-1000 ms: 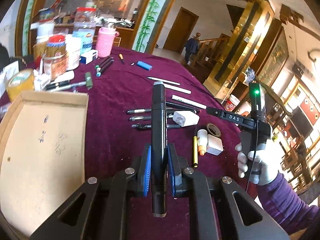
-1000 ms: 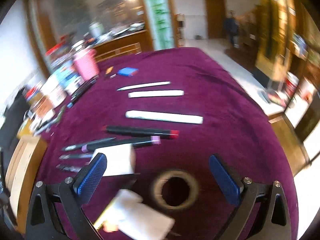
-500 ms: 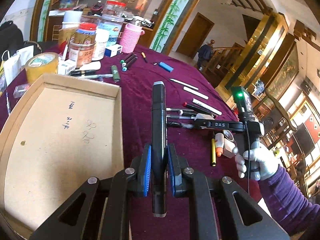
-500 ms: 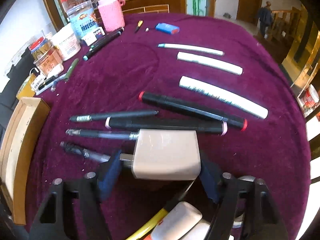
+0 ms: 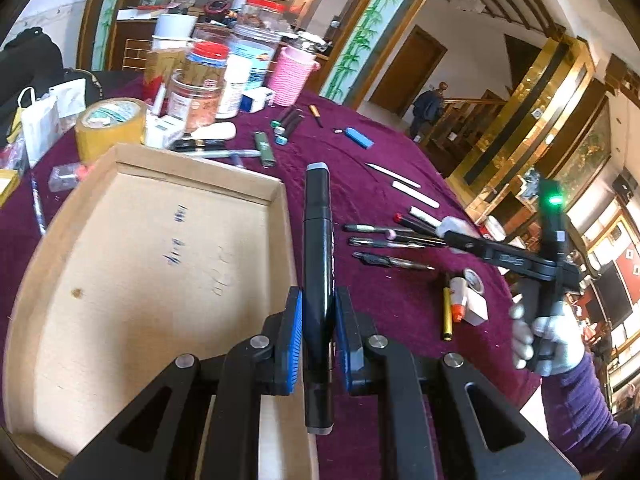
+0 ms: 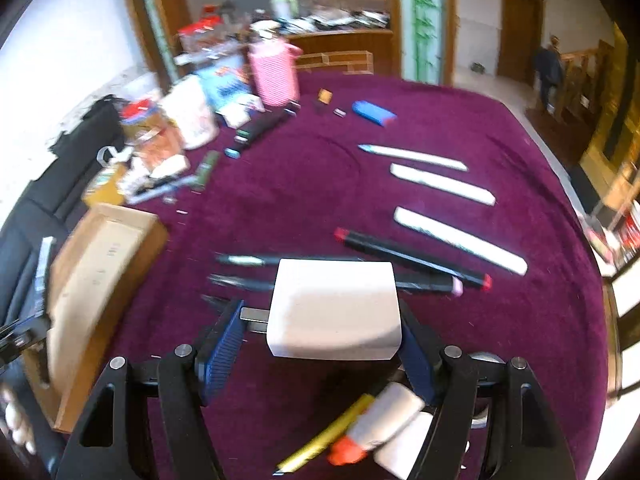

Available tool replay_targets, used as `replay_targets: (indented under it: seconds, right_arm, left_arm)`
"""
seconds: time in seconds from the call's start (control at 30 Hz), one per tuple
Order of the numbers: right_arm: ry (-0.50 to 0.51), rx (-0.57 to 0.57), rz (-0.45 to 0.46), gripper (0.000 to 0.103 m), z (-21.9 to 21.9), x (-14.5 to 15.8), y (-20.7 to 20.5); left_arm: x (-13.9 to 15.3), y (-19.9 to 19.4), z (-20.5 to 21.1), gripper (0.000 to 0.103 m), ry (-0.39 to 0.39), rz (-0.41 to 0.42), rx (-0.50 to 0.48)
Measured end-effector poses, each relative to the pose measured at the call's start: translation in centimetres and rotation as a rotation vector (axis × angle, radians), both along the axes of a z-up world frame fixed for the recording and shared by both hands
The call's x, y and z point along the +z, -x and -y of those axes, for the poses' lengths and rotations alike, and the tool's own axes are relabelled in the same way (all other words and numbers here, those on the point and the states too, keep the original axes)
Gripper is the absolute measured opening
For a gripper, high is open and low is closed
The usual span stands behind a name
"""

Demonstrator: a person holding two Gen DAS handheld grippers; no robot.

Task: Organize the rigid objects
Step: 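Carry marker and charger into the cardboard tray and open both tools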

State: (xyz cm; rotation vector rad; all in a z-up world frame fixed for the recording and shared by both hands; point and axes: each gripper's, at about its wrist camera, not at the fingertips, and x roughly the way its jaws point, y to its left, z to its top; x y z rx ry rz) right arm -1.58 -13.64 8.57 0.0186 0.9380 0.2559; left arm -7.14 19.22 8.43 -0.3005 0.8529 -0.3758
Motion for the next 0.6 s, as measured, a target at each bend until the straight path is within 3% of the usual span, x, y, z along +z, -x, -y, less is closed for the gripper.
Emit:
replay_targets:
  seconds: [0.27,0.6]
  right_arm:
    - [-0.094,0.227,-0.015,0.076,-8.5,1.5,-0.9]
    - [-0.010,0.481,-0.016,0.076,-19.5,-0.2,-1.9]
  left_arm:
    - [0.0,-3.9,-3.4,0.015,-0.021,-0.065,0.047]
    - [-1.9,-8.4,-5.7,0.015,-0.050,-0.151,0.065]
